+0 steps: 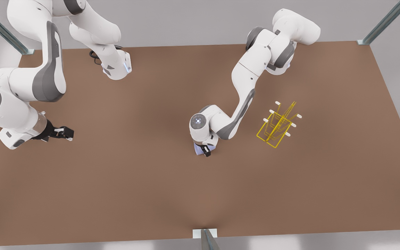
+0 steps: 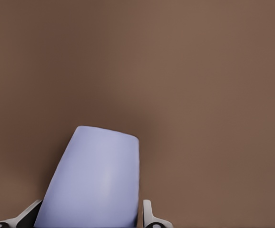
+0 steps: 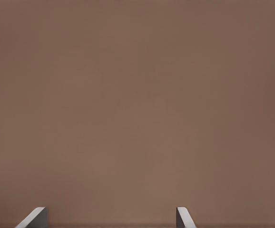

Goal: Place the cup on the cup holder

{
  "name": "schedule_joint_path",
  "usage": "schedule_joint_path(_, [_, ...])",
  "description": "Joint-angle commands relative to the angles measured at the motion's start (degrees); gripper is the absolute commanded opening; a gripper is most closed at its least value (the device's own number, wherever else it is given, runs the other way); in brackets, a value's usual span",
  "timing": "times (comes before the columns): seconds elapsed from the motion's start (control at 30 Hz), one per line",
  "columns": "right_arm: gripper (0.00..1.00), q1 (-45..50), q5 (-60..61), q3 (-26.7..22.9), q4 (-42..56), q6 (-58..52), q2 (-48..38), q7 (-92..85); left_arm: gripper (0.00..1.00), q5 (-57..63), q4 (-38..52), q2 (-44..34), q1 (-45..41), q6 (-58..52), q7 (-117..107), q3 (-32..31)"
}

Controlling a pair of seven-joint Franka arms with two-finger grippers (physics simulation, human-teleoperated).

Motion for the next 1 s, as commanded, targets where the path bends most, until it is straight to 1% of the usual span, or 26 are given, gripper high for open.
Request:
schedule_joint_path(0.0, [1.00,0.04,0.04,0.02,-0.04,-0.07,-0.06,-0.03,1.00,-0.03,0.03,0.25,0.00,0.42,-11.18,0.00])
schedule_joint_path(0.1, [1.00,0.04,0.04,0.02,-0.13,0.01,0.03,-0.03,0.99,-0.03,0.03,0.43,0.00,0.42,-11.27,0.00])
schedule_joint_path(0.13, [1.00,0.04,0.04,0.02,-0.13,0.01,0.12,-0.03,0.80,-0.20,0.12,0.34,0.00,0.42,-11.53,0.00])
schedule_joint_path(0.17, [1.00,0.04,0.13,0.02,-0.30,0.01,0.20,-0.03,0.70,-0.20,0.12,0.25,0.00,0.42,-11.45,0.00])
schedule_joint_path(0.3, [1.00,-0.40,0.13,0.19,0.23,0.80,1.43,1.46,0.72,-0.12,0.03,-1.41,0.17,0.33,-10.48,-1.49])
schedule_joint_path(0.4, [1.00,-0.31,-0.05,0.19,1.19,3.62,3.89,1.46,0.73,-0.12,0.12,-5.37,0.44,-2.38,-8.02,-2.64])
schedule_joint_path(0.47, [1.00,-0.49,0.04,0.19,1.28,4.32,4.33,1.46,0.72,0.50,0.12,-7.48,0.17,-11.08,-8.02,-2.64])
schedule_joint_path(0.53, [1.00,-0.58,0.04,0.19,1.28,4.76,4.60,1.46,0.72,1.02,1.52,-7.75,0.00,-18.82,-8.11,-2.28])
schedule_joint_path(0.6, [1.00,-0.58,0.04,0.19,1.28,5.11,4.69,1.38,0.70,4.89,2.05,-7.83,-0.62,-25.85,-8.11,-2.20])
schedule_joint_path(0.77, [1.00,-0.58,-0.05,0.10,1.37,5.02,4.77,1.38,0.70,14.64,3.11,-9.24,-1.93,-58.09,-8.11,-2.11])
schedule_joint_path(0.83, [1.00,0.21,-0.31,0.19,1.37,5.02,5.56,1.20,0.70,18.51,1.79,-8.80,-2.64,-71.89,-8.55,-2.11])
schedule_joint_path(0.87, [1.00,0.21,-0.23,0.28,2.25,4.32,6.61,1.20,0.70,18.60,-0.05,-8.45,-2.90,-75.95,-8.72,-2.02])
schedule_joint_path(0.93, [1.00,0.30,-0.22,0.37,3.65,3.97,6.53,1.29,0.70,21.68,-0.32,-6.43,-2.29,-83.24,-8.46,-1.50])
schedule_joint_path(0.97, [1.00,0.21,-0.14,0.37,3.83,3.97,6.53,1.29,0.70,21.77,-1.02,-6.78,-2.29,-87.54,-8.28,-1.41])
